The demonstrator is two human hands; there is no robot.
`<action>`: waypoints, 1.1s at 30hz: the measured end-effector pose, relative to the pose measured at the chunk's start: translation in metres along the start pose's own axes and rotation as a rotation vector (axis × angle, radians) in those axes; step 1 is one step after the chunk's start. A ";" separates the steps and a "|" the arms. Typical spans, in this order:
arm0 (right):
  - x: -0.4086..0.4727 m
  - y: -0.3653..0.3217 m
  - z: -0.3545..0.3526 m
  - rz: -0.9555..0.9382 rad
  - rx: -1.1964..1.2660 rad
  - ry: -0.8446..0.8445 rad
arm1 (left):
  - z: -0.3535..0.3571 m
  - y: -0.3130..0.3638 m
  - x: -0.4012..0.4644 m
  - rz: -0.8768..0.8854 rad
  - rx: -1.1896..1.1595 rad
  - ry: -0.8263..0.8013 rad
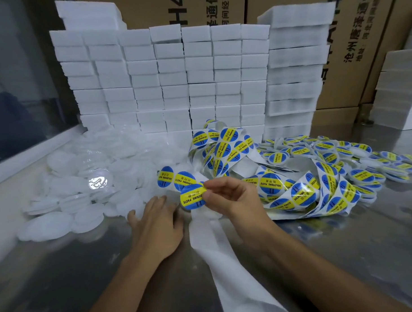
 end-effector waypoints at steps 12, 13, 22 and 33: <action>0.003 -0.004 0.001 0.104 0.104 0.016 | -0.021 0.006 -0.001 0.049 -0.185 0.155; 0.004 -0.004 -0.001 0.108 0.119 0.027 | -0.025 0.007 -0.002 0.064 -0.282 0.216; 0.010 -0.007 -0.008 0.102 0.240 0.065 | -0.037 0.020 -0.008 -0.033 -1.109 0.352; 0.009 -0.014 -0.013 0.104 0.176 0.156 | -0.030 0.016 -0.001 -0.338 -1.761 -0.014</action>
Point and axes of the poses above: each hand's wrist, its own x-axis towards the middle knuckle, its own z-axis out of the palm, y = z × x, the point moved 3 cm from there along x, towards the middle knuckle, and after that the axes turned 14 degrees about x, right-handed, at the moved point
